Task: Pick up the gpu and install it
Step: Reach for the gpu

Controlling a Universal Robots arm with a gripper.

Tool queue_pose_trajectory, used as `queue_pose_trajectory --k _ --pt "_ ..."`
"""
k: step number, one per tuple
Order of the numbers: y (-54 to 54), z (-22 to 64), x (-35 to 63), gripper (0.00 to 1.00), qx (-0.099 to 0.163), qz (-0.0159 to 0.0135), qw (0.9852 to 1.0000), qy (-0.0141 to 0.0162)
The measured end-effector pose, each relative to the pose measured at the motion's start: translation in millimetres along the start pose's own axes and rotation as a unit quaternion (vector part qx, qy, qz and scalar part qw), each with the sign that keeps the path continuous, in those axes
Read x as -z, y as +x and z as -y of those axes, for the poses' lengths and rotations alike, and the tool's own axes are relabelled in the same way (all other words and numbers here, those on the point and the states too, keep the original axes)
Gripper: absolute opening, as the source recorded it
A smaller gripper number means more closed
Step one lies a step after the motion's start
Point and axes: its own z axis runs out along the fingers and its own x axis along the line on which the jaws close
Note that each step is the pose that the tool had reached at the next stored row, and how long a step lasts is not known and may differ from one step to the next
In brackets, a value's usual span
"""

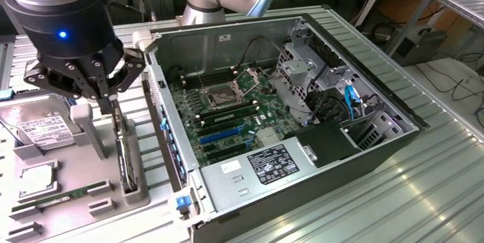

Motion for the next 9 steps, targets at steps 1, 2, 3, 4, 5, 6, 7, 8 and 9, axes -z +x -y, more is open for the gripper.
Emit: queue_pose_trajectory --k 1,2,3,4,5,6,7,8,9 --pt "0.2 0.2 -0.1 0.11 0.0 0.0 1.0 0.0" --pt "0.1 0.2 -0.1 0.11 0.0 0.0 1.0 0.0" --pt "0.1 0.2 -0.1 0.11 0.0 0.0 1.0 0.0" --pt "0.1 0.2 -0.1 0.11 0.0 0.0 1.0 0.0" --pt "0.1 0.2 -0.1 0.11 0.0 0.0 1.0 0.0" --pt "0.1 0.2 -0.1 0.11 0.0 0.0 1.0 0.0001" --pt "0.2 0.2 -0.1 0.11 0.0 0.0 1.0 0.0001" --pt "0.1 0.2 -0.1 0.11 0.0 0.0 1.0 0.0001" --pt "0.1 0.2 0.0 0.11 0.0 0.0 1.0 0.0001"
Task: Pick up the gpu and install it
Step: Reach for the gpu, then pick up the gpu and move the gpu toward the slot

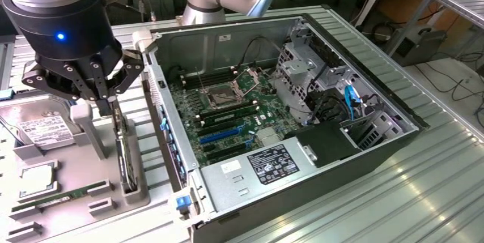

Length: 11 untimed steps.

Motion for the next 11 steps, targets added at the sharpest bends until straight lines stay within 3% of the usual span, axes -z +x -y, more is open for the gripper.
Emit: queue_pose_trajectory --k 6,7,8,9,10,11 --pt "0.0 0.0 0.0 0.11 0.0 0.0 1.0 0.0" --pt "0.0 0.0 0.0 0.17 0.0 0.0 1.0 0.0" --pt "0.0 0.0 0.0 0.17 0.0 0.0 1.0 0.0" --pt "0.0 0.0 0.0 0.29 0.0 0.0 1.0 0.0" --pt "0.0 0.0 0.0 0.29 0.0 0.0 1.0 0.0" --pt "0.0 0.0 0.0 0.36 0.0 0.0 1.0 0.0"
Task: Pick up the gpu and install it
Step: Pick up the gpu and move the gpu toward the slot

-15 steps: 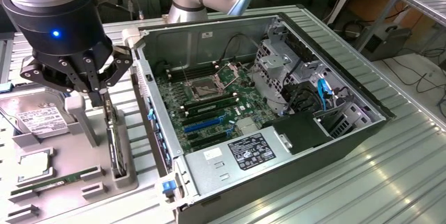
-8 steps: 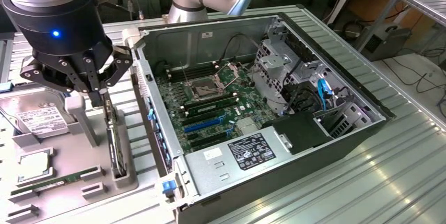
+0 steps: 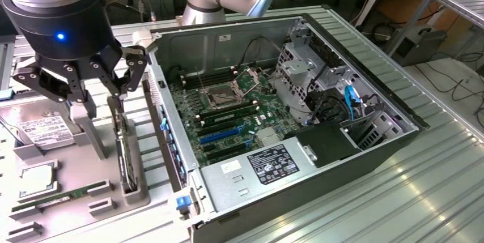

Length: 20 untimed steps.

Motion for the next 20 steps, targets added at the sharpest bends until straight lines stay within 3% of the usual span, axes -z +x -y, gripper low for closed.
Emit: queue_pose_trajectory --k 1,3,4,20 --pt "0.5 0.1 0.0 0.42 0.0 0.0009 1.0 0.0" --pt "5.0 0.4 -1.9 0.42 0.0 0.0127 0.9999 -0.0007" --pt "7.3 0.6 -4.6 0.42 0.0 0.0146 0.9999 -0.0009" --pt "9.0 9.5 -42.6 0.42 0.0 0.0144 0.9999 -0.0008"
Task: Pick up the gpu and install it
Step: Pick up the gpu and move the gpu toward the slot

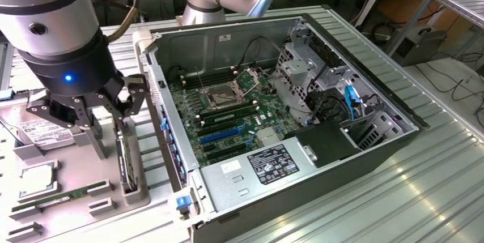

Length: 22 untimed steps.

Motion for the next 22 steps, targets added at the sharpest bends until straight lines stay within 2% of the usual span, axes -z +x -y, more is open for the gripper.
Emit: queue_pose_trajectory --k 22 --pt "2.1 2.9 -41.0 0.42 -0.003 0.0 1.0 0.0002"
